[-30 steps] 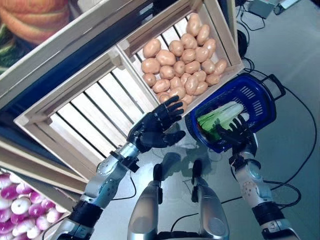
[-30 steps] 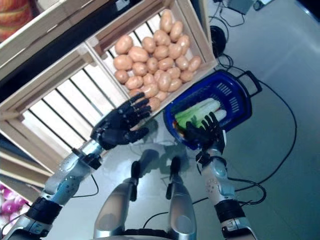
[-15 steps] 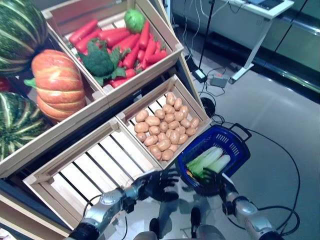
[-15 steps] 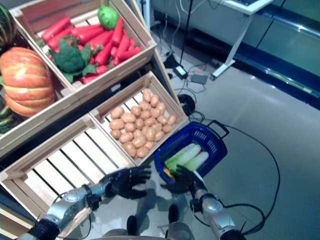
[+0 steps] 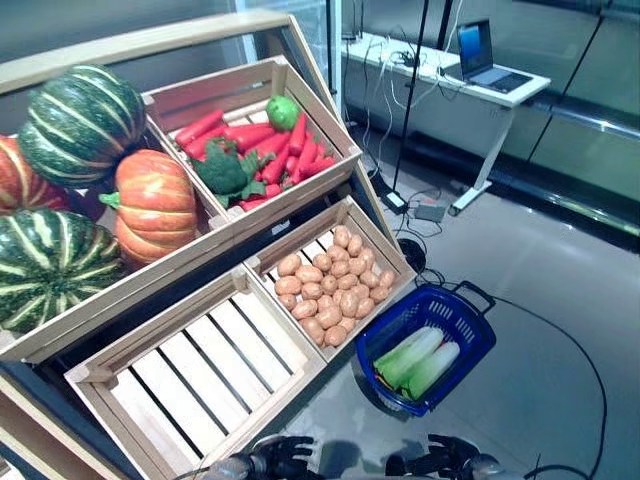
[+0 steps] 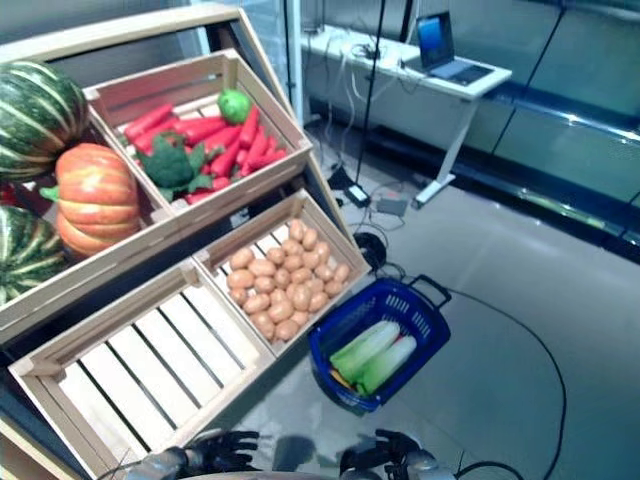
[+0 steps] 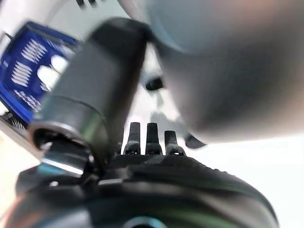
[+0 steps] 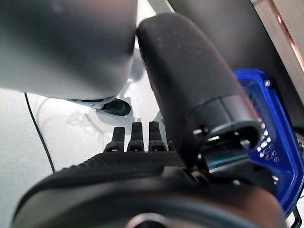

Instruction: Put vegetables into the basket

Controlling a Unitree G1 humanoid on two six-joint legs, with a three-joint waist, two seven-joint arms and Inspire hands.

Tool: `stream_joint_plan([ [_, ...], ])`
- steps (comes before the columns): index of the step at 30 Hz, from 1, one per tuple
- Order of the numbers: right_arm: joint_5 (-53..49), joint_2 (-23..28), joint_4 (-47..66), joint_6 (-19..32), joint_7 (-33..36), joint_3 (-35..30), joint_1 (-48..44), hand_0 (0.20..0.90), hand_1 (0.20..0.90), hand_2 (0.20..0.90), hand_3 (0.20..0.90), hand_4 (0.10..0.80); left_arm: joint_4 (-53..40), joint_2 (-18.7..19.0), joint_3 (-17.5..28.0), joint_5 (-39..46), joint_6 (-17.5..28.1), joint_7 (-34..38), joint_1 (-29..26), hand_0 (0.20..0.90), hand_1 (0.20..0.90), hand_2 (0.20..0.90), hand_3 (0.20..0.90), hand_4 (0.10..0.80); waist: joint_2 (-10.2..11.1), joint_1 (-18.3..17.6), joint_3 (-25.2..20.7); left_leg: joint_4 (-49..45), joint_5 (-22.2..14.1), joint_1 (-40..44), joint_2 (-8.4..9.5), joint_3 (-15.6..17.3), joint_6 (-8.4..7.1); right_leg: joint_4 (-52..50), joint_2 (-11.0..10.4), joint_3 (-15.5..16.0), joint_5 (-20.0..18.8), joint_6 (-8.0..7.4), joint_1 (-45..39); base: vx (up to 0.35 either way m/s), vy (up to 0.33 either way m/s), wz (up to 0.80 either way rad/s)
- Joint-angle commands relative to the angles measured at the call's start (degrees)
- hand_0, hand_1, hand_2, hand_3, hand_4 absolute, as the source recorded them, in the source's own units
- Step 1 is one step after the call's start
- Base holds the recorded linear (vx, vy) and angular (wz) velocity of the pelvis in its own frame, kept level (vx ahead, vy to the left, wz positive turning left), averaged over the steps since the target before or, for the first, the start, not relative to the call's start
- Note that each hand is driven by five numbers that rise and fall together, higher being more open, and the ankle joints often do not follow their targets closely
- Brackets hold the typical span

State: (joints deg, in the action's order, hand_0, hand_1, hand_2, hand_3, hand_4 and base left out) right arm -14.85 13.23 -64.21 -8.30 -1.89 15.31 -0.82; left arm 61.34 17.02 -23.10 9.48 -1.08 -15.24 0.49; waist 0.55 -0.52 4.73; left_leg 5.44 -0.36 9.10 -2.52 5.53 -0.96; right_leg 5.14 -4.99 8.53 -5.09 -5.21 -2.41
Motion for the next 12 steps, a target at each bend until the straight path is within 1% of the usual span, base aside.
stream_joint_plan([
  [1,-0.65,0.67,-3.02,1.74,1.44,0.29,-1.17,0.900,0.900,0.900,0.900,0.800,2.08,-0.25,0.33,-5.09,3.48,3.54,-4.41,0.900,0.900,0.900,0.900,0.800,-0.17,-0.25,2.17,-2.52,-1.22,-2.94,0.53,1.18,-1.25,-1.97,-1.74,1.23,3.10,-2.31,-3.56,0.000,0.000,0.00],
  [5,0.28,0.30,-2.92,2.65,1.23,0.96,-1.42,0.900,0.900,0.900,0.900,0.800,4.52,-0.66,0.32,-7.95,1.23,6.12,-4.59,0.900,0.900,0.900,0.900,0.800,-0.42,-0.51,2.03,-2.41,-1.66,-2.16,0.68,0.95,-1.00,-2.12,-1.80,0.68,3.44,-2.32,-3.95,0.038,0.025,-0.09],
  [7,0.76,0.07,-2.69,3.19,1.25,1.26,-1.60,0.900,0.900,0.900,0.900,0.800,5.63,-0.90,0.49,-9.26,1.01,8.38,-4.52,0.900,0.900,0.900,0.900,0.800,-0.52,-0.64,1.66,-2.18,-2.00,-1.56,0.77,0.95,-0.83,-2.02,-1.89,0.38,3.56,-2.43,-4.22,0.048,0.023,-0.03],
  [12,0.93,-0.38,-2.39,3.69,1.46,1.65,-1.54,0.900,0.900,0.900,0.900,0.800,6.04,-1.54,-0.17,-10.61,-0.44,7.35,-4.67,0.900,0.900,0.900,0.900,0.800,-0.54,-0.61,1.04,-1.87,-2.04,-1.28,0.63,0.66,-0.86,-1.87,-2.01,0.49,3.65,-2.51,-4.47,0.015,0.005,0.00],
])
